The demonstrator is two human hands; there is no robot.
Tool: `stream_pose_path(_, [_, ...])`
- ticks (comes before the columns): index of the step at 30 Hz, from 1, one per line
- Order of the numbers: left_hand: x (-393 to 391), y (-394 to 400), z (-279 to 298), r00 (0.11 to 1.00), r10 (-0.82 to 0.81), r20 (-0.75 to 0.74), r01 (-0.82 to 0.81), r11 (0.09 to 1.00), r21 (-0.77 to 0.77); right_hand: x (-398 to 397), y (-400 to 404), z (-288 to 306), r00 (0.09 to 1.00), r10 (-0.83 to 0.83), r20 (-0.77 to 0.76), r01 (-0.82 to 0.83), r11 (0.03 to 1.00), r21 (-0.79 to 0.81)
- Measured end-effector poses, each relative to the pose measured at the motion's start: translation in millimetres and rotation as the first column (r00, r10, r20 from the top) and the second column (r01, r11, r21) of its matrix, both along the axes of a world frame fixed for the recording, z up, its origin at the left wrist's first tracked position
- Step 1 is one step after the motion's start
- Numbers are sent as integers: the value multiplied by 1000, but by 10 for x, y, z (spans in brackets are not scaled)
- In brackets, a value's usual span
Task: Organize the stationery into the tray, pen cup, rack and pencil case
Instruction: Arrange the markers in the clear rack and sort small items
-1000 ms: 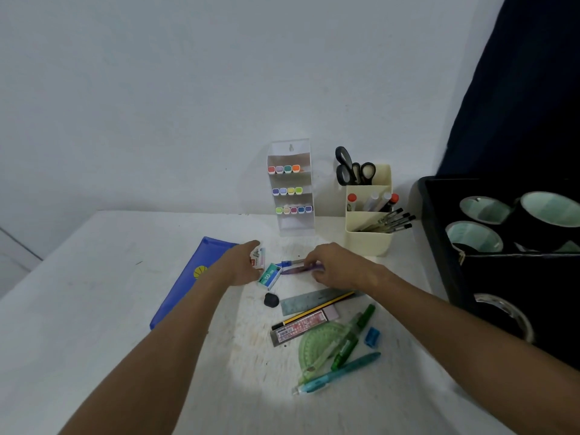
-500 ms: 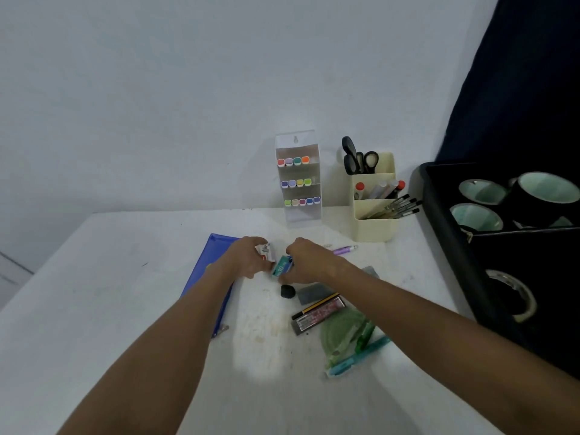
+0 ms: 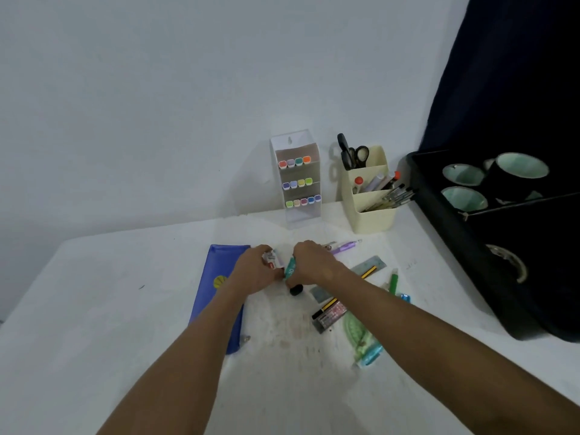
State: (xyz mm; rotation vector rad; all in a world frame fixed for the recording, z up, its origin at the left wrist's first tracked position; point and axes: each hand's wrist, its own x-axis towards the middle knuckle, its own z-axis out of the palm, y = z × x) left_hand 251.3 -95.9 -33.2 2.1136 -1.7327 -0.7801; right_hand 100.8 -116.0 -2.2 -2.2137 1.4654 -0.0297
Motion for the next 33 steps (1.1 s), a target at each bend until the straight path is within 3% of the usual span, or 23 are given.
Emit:
stream_pose_path(8, [-107, 62, -50, 993, 120, -15, -120, 993, 4, -156, -69, -41, 999, 14, 51, -16, 1000, 20])
stream_pose_path(16, [-415, 248, -14, 982, 181, 54, -181, 984, -5, -507, -144, -190, 967, 56, 250, -77, 994, 77])
stream_pose_path(19, [-466, 264, 11, 982, 183, 51, -183, 983, 1, -554, -134, -193, 947, 72, 312, -103, 991, 83])
stream_pose_path(26, [-468, 310, 58, 989, 149, -19, -150, 989, -14, -636, -201, -232, 946, 128, 298, -152, 987, 60])
stream_pose_path(33, [-294, 249, -50, 997, 77, -11, -78, 996, -50, -644, -288, -221, 948, 84, 308, -133, 981, 143])
